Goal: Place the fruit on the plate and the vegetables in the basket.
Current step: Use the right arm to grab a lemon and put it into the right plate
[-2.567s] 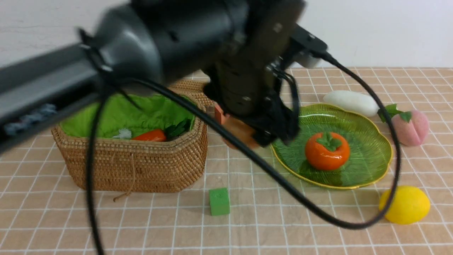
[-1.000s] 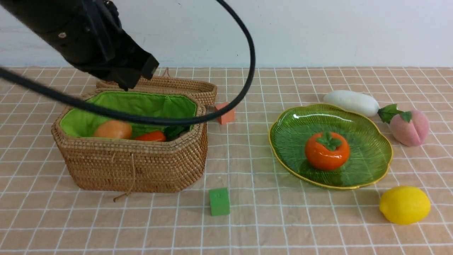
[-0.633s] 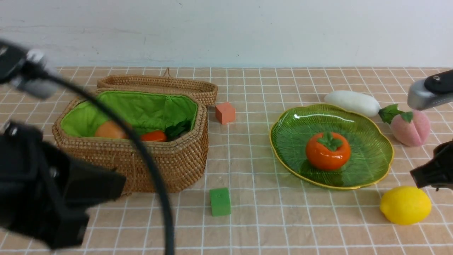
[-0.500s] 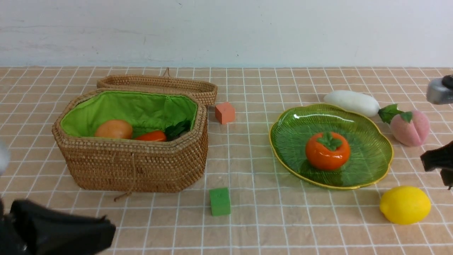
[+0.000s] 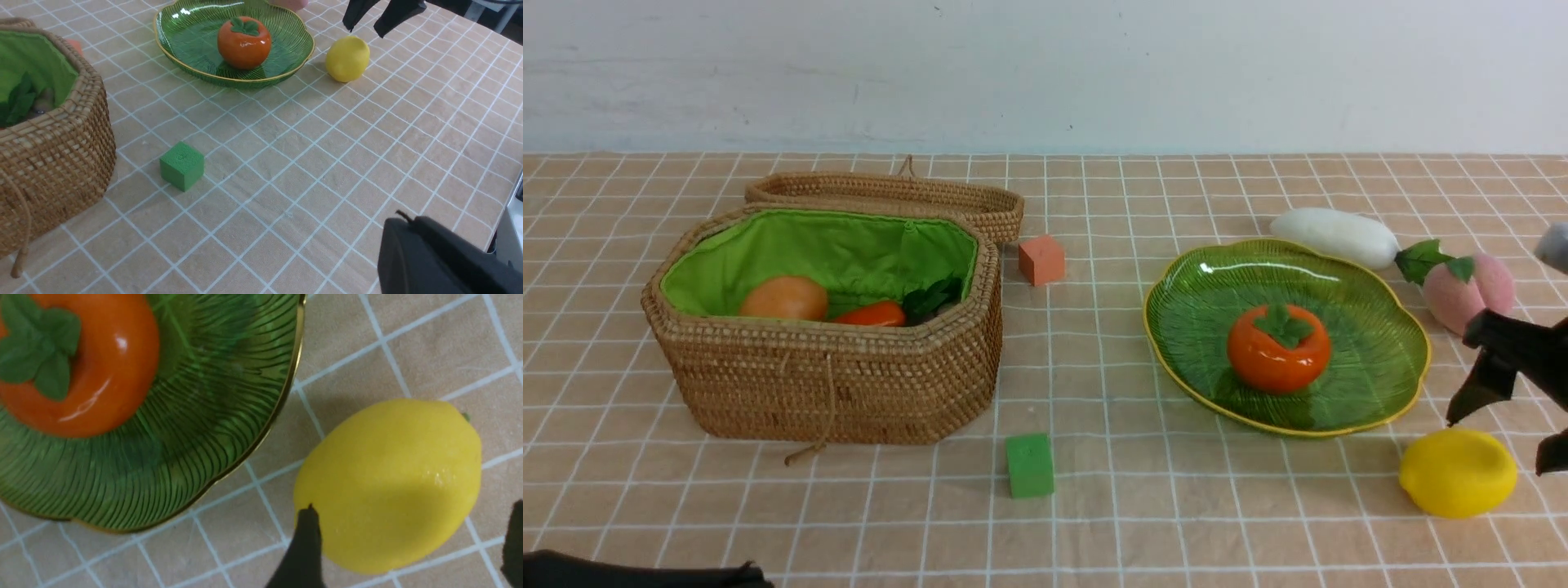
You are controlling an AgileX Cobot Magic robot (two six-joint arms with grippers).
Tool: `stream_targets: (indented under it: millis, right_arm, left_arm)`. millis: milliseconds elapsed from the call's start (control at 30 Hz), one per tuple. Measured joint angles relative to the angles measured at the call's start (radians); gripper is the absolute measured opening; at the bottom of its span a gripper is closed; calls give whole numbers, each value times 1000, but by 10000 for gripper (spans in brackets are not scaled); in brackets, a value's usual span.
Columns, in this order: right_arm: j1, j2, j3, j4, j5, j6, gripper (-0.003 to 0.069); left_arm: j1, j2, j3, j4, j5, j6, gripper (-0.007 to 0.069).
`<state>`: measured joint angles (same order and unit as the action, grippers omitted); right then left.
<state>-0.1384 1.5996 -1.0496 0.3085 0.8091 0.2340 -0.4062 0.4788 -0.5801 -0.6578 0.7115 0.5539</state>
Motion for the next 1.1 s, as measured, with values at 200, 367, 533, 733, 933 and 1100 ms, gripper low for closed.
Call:
stream_targets:
  millis: [200,367,533,733,933,1100]
  right_arm:
    - [0,92,-3,-54,-57,78,668]
    - [0,125,-4,-80,-74,86,656]
    - [0,153,-4,-85,-28,86,647]
    - [0,191,-5,-89,3,70,633]
    - [0,214,-13,-81,25,-23,577]
    - [0,203,-44,-81,71,-102,577]
  left_arm:
    - [0,0,1,0,0,1,-13]
    - [0,0,1,0,1,1,-13]
    - [0,0,1,0,1,1,-13]
    - [0,0,1,0,1,1,-13]
    - [0,0,1,0,-6,8,-13]
    - [0,0,1,-44,-85,85,-13]
